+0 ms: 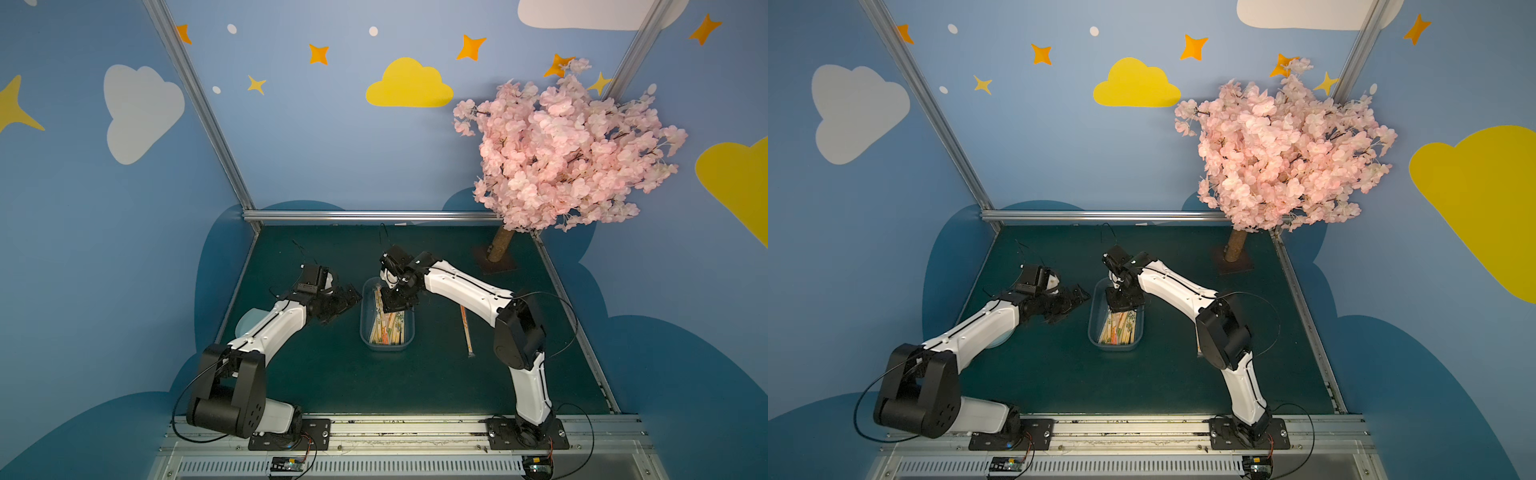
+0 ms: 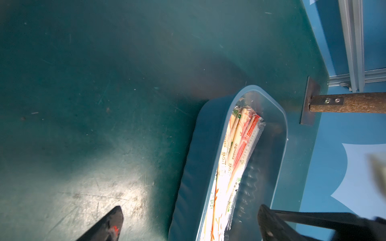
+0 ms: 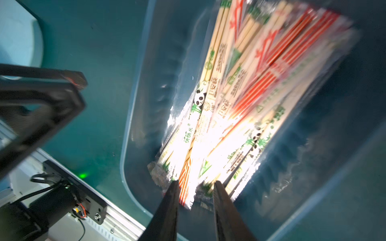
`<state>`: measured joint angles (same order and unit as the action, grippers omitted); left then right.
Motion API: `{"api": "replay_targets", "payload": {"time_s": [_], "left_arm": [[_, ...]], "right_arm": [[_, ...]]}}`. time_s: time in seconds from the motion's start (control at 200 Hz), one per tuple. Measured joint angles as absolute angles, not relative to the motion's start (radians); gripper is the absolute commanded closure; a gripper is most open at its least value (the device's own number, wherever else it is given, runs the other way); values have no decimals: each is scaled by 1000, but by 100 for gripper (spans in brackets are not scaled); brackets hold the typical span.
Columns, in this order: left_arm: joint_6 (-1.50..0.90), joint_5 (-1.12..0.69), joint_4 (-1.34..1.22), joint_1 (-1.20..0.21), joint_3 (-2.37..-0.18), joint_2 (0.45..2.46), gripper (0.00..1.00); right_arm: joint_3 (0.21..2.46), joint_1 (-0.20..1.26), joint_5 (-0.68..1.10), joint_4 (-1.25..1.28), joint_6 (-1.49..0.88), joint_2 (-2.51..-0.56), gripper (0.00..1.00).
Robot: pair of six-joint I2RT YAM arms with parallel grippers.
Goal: Take the paired disposable chopsticks out of the storage box
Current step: Pick up the paired disposable chopsticks from the storage box.
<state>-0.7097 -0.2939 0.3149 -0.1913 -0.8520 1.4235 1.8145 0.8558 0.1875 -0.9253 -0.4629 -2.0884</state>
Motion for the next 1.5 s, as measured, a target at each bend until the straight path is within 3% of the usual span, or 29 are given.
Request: {"api": "replay_targets", "payload": {"time_s": [0.746, 1.211, 1.497], "left_arm": [[-707, -321, 314, -183, -853, 1440, 0], [-707, -328, 313, -183, -853, 1440, 0], [-703, -341, 313, -183, -853, 1440, 0]], "right_arm": [[1874, 880, 203, -946, -461, -2238, 71], [1884, 879, 206, -961, -446, -2251, 100], [1856, 857, 220, -963, -448, -2178, 100]]}}
